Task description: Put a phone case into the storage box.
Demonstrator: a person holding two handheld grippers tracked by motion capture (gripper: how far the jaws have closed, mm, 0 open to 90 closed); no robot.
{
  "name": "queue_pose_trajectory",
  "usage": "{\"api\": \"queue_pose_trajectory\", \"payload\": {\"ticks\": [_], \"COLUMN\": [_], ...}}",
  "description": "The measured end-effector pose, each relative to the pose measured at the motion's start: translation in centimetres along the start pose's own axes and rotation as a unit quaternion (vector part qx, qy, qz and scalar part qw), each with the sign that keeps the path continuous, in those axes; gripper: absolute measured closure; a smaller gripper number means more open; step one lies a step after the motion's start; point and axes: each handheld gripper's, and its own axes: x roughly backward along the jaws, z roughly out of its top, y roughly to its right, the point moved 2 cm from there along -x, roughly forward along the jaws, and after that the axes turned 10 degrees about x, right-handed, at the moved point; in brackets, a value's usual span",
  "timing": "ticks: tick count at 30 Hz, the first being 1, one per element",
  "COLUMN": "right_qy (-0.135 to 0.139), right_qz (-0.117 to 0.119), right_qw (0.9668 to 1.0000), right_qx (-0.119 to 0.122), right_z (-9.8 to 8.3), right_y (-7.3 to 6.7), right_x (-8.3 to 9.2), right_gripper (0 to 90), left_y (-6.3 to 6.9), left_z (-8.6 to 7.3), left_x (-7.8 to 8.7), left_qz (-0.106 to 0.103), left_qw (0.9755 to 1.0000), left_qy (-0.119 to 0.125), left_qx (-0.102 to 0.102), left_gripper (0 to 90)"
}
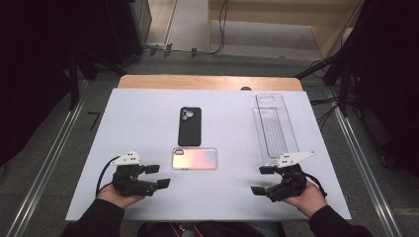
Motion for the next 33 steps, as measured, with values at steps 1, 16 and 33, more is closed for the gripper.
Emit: {"api": "queue_pose_trajectory", "payload": {"ticks": [1, 16, 33], "right_qy": [0.000, 0.014, 0.004], "right_qz": [-0.001, -0.016, -0.020], "right_qw": [1.0000, 0.9995, 0.9997], "right_qx": [-0.001, -0.023, -0.012], "right_z": [0.00, 0.22, 0.26], "right_y": [-0.01, 0.08, 0.03], "right_x": [-0.01, 0.15, 0.02], "right_gripper": [12.8, 12.8, 13.5], "left_y": [0.02, 0.00, -0.04], "left_z": [-0.03, -0.07, -0.14], "left_x": [0.04, 0.48, 0.75], "left_qz": [0.001, 0.005, 0.006], "left_qw": [1.0000, 1.0000, 0.9999], "left_qy": [0.000, 0.005, 0.005], "left_qx": [0.000, 0.002, 0.007], "left_gripper": [26.2, 26.3, 26.3]}}
